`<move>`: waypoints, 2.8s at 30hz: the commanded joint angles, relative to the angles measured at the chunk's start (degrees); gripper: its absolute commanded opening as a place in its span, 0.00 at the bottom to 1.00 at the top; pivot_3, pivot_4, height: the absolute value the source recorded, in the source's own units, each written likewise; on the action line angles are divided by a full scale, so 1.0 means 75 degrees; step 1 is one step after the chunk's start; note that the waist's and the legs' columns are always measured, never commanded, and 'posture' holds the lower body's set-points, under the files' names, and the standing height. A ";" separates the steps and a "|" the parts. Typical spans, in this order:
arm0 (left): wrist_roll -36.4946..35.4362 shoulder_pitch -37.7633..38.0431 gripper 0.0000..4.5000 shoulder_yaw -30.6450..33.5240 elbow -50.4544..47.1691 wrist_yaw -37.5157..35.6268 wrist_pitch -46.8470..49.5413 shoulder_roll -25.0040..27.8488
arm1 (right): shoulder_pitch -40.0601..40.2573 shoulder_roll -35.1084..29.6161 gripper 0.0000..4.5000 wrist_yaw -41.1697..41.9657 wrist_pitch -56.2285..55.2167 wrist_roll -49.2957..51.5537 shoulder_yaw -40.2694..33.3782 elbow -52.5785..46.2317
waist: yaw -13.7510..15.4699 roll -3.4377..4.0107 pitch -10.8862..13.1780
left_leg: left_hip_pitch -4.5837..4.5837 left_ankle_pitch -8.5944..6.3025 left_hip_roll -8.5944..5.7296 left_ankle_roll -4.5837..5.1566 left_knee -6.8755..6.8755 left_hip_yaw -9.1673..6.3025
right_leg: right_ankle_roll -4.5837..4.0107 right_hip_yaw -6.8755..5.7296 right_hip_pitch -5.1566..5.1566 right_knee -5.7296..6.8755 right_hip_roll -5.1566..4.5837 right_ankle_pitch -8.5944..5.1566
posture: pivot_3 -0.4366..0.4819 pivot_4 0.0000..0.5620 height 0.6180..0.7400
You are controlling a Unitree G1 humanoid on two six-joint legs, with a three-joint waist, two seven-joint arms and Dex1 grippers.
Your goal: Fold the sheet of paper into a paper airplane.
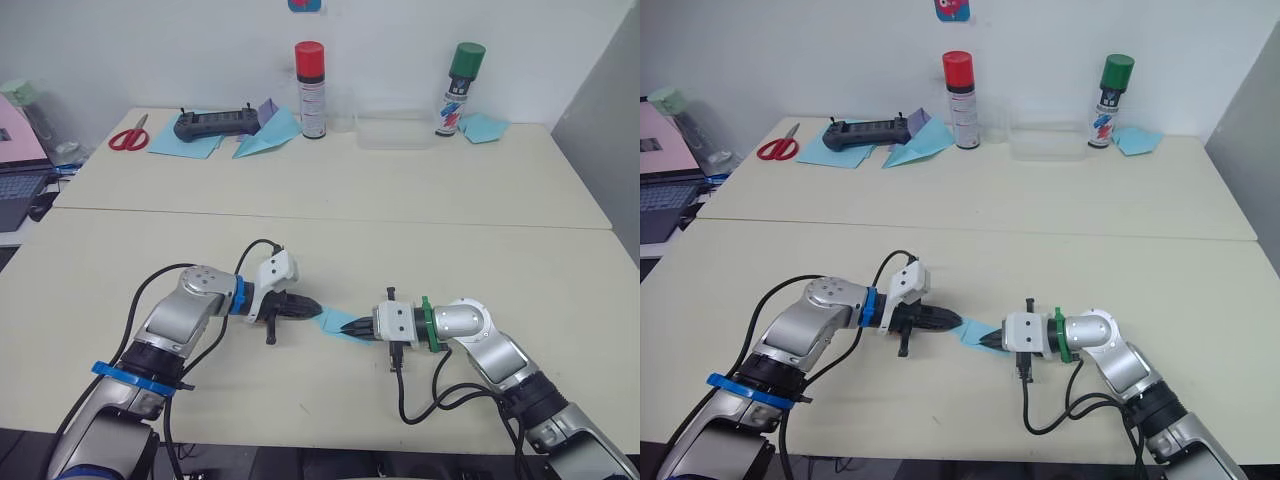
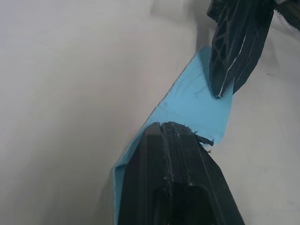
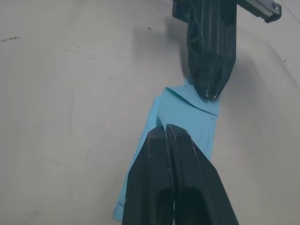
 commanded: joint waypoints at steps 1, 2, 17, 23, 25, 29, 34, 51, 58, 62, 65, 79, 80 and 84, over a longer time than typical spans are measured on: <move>0.0462 0.0087 0.00 -0.0234 0.0511 0.0216 -0.0076 -0.0156 | -0.0091 -0.0048 0.14 0.0429 0.0340 0.0307 0.0034 -0.0264 | 0.0024 0.0000 0.0000 | 0.0024 0.0000 -0.0001 0.0000 0.0000 0.0000 | 0.0000 0.0000 0.0027 -0.0001 -0.0001 -0.0001 | 0.48 0.27 1.00; 0.0499 0.0096 0.00 -0.0255 0.0531 0.0208 -0.0113 -0.0166 | -0.0099 -0.0076 0.21 0.0474 0.0416 0.0344 -0.0005 -0.0337 | 0.0030 0.0000 0.0000 | 0.0054 0.0000 -0.0003 0.0000 -0.0001 0.0000 | -0.0002 0.0001 0.0057 -0.0003 -0.0004 -0.0003 | 0.48 0.27 1.00; 0.0676 0.0142 0.00 -0.0304 0.0562 0.0136 -0.0208 -0.0234 | -0.0620 0.0239 0.41 -0.0452 0.4586 0.2671 -0.1406 -0.2014 | 0.0040 0.0005 -0.0007 | 0.0081 0.0000 -0.0009 0.0000 0.0000 -0.0002 | -0.0001 0.0007 0.0087 -0.0006 -0.0010 -0.0003 | 0.48 0.27 1.00; 0.0715 0.0041 0.00 -0.0360 0.0660 0.0092 -0.0262 -0.0246 | -0.0670 0.0543 0.01 -0.1093 0.4201 0.1539 -0.0705 -0.1158 | 0.0053 0.0006 -0.0007 | 0.0074 0.0000 -0.0014 0.0001 -0.0003 0.0001 | 0.0000 0.0007 0.0081 -0.0015 -0.0014 -0.0003 | 0.48 0.27 1.00; 0.0729 0.0015 0.00 -0.0373 0.0688 0.0084 -0.0285 -0.0247 | -0.0654 0.0564 0.01 -0.1158 0.4280 0.1402 -0.0589 -0.1068 | 0.0055 0.0006 -0.0007 | 0.0074 0.0000 -0.0014 0.0001 -0.0003 0.0001 | 0.0000 0.0007 0.0081 -0.0014 -0.0014 -0.0002 | 0.48 0.27 1.00; 0.0809 -0.0075 0.00 -0.0445 0.0791 0.0071 -0.0365 -0.0264 | -0.0313 0.0507 0.01 -0.1390 0.4864 0.1022 -0.0189 -0.1045 | 0.0068 0.0007 -0.0009 | 0.0074 0.0000 -0.0014 0.0001 -0.0003 0.0001 | 0.0000 0.0007 0.0082 -0.0015 -0.0014 -0.0002 | 0.48 0.27 1.00; 0.0831 -0.0084 0.00 -0.0461 0.0838 0.0072 -0.0386 -0.0265 | 0.0205 -0.0265 0.01 -0.1265 0.4954 0.0699 -0.0133 -0.1293 | 0.0102 0.0026 -0.0032 | 0.0076 0.0000 -0.0020 0.0001 -0.0004 0.0003 | -0.0002 0.0011 0.0088 -0.0037 -0.0019 -0.0004 | 0.48 0.27 1.00; 0.0834 -0.0020 0.00 -0.0420 0.0827 0.0018 -0.0391 -0.0338 | 0.0955 -0.0931 0.01 -0.1096 0.5073 0.2401 -0.2001 -0.3230 | 0.0127 0.0020 -0.0058 | 0.0069 -0.0002 -0.0018 0.0004 -0.0017 0.0004 | -0.0010 0.0019 0.0114 -0.0118 -0.0023 -0.0008 | 0.48 0.27 1.00; 0.0860 -0.0099 0.00 -0.0400 0.0763 -0.0037 -0.0361 -0.0323 | 0.0617 -0.0289 0.01 -0.1462 0.5029 0.1319 -0.0532 -0.2188 | 0.0129 0.0019 -0.0058 | 0.0063 -0.0003 -0.0023 0.0005 -0.0026 0.0002 | -0.0004 0.0017 0.0105 -0.0124 -0.0023 -0.0004 | 0.48 0.27 1.00; 0.0718 -0.0113 0.00 -0.0269 0.0441 -0.0062 -0.0246 -0.0291 | 0.0647 -0.0305 0.01 -0.1530 0.4488 0.0773 -0.0146 -0.1646 | 0.0128 0.0025 -0.0062 | 0.0070 -0.0003 -0.0021 0.0005 -0.0042 0.0007 | 0.0003 0.0019 0.0104 -0.0119 -0.0022 0.0000 | 0.48 0.27 1.00; 0.0217 -0.0224 0.00 0.0112 -0.0108 0.0123 0.0277 -0.0517 | 0.0698 -0.0342 0.01 -0.1553 0.4317 0.0627 -0.0137 -0.1527 | 0.0104 0.0024 -0.0060 | 0.0075 -0.0002 -0.0012 0.0005 -0.0042 0.0005 | -0.0015 0.0015 0.0104 -0.0118 -0.0018 -0.0010 | 0.48 0.27 1.00; 0.1240 0.0421 0.00 -0.0562 -0.0197 0.0620 -0.0282 -0.0243 | 0.0865 -0.0459 0.01 -0.1519 0.4382 0.0702 -0.0324 -0.1696 | 0.0029 -0.0006 -0.0049 | 0.0071 -0.0002 -0.0012 0.0004 -0.0101 0.0007 | 0.0012 0.0013 0.0083 -0.0125 -0.0018 0.0005 | 0.48 0.27 1.00; 0.1309 0.0448 0.00 -0.0491 -0.0061 0.0763 -0.0332 -0.0159 | 0.0876 -0.0472 0.01 -0.1508 0.4395 0.0706 -0.0323 -0.1716 | 0.0024 -0.0006 -0.0056 | 0.0075 -0.0002 -0.0012 0.0004 -0.0105 0.0009 | 0.0009 0.0015 0.0084 -0.0125 -0.0018 0.0003 | 0.48 0.27 1.00; 0.1413 0.0511 0.00 -0.0179 0.0445 0.1178 -0.0432 0.0128 | 0.0917 -0.0482 0.01 -0.1505 0.4435 0.0715 -0.0301 -0.1784 | -0.0011 -0.0009 -0.0086 | 0.0090 -0.0002 -0.0007 0.0004 -0.0109 0.0009 | 0.0000 0.0013 0.0091 -0.0123 -0.0017 -0.0002 | 0.48 0.27 1.00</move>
